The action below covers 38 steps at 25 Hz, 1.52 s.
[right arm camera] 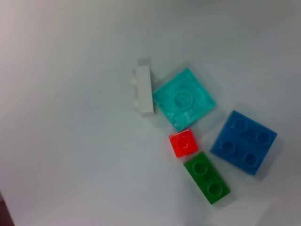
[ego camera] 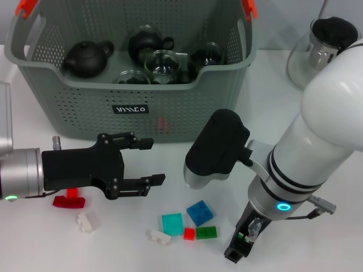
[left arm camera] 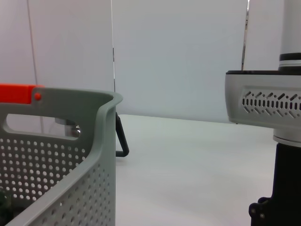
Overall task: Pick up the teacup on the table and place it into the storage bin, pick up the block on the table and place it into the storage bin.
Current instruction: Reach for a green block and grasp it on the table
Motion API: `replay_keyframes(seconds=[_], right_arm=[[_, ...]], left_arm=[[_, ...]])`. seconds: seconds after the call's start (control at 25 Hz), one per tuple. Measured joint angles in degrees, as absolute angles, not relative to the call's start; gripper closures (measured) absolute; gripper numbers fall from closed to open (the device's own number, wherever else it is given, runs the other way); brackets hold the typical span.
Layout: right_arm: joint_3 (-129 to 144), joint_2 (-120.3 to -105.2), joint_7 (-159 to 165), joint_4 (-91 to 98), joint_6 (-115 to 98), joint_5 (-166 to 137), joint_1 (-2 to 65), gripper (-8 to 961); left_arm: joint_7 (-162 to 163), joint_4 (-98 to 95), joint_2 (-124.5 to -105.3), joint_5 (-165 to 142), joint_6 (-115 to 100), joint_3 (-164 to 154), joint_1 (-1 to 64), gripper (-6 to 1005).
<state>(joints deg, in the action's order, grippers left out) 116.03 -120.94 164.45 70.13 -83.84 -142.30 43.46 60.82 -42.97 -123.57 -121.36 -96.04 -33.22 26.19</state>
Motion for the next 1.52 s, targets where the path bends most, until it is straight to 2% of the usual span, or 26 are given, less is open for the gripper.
replay_keyframes(seconds=[1.52], right_arm=[[117.60,-121.02,165.06,69.63,-82.96,-142.20,43.63,391]], left_arm=[[60.64,-42.89,-123.66,-121.56,-96.06,-33.22,26.00,246]])
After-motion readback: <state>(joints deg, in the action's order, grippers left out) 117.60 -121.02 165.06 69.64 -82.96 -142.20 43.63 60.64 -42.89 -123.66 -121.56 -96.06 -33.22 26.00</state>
